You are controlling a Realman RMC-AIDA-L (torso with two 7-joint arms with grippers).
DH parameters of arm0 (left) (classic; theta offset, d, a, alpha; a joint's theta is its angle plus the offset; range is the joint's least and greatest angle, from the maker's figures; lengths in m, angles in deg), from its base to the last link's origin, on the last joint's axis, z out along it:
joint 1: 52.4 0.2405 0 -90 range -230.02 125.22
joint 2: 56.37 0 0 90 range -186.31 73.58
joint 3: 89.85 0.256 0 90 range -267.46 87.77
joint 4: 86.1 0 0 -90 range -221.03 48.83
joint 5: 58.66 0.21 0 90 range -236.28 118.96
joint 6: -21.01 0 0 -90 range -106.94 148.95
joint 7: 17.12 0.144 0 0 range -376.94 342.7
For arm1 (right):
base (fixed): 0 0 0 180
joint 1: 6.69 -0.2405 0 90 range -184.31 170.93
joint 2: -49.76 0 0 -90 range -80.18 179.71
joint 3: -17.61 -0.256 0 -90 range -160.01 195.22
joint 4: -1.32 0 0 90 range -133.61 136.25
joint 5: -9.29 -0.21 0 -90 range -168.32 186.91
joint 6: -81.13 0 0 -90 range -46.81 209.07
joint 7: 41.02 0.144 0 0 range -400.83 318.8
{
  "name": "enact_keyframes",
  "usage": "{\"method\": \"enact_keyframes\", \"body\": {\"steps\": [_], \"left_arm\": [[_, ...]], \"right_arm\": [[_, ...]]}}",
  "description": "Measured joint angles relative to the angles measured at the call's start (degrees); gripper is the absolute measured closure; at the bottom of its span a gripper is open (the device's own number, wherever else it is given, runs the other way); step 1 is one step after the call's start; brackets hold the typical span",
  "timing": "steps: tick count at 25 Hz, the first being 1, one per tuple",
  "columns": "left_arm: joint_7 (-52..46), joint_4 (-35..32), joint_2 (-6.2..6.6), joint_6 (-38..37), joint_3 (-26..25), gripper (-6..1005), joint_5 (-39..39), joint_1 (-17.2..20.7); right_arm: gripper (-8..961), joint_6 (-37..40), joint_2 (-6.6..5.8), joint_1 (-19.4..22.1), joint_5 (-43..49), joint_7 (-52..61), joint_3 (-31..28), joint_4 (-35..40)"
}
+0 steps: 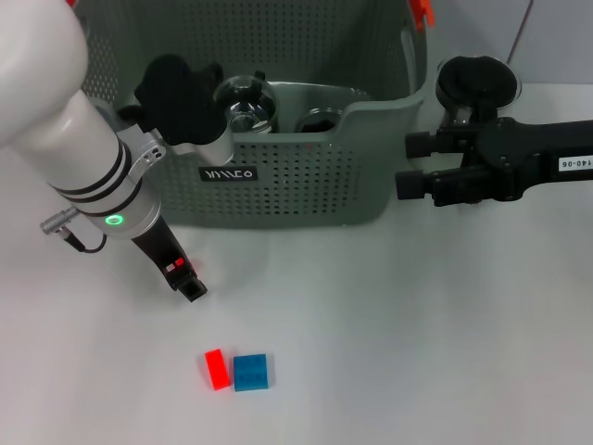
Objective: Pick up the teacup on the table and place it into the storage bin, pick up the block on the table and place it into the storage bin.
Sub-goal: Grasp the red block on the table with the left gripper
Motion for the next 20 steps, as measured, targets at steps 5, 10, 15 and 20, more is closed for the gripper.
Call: {"method": "enact_keyframes", "body": {"steps": [5, 10, 15, 20], "left_arm": [[-0.43, -0.58, 0.0, 0.03, 0.01, 342, 0.14, -0.18], [-1.52, -1.67, 0.13, 0.09, -0.44, 468, 0.37, -1.08], [-1.58, -1.83, 0.23, -0.35, -0.6, 614, 0.37, -1.45], [-1.69, -1.86, 0.2, -0.98, -0.44, 766, 0.5, -1.59]], "right_arm": [[27, 0.0, 0.0, 0.0, 0.0, -0.1, 0.0, 0.0], [27, 0.12, 0.0, 0.0, 0.0, -0.34, 0.0, -0.09], [28, 0.3, 0.0, 0.0, -0.01, -0.48, 0.0, -0.09], [27, 0.39, 0.0, 0.13, -0.02, -0.55, 0.0, -0.09]]}}
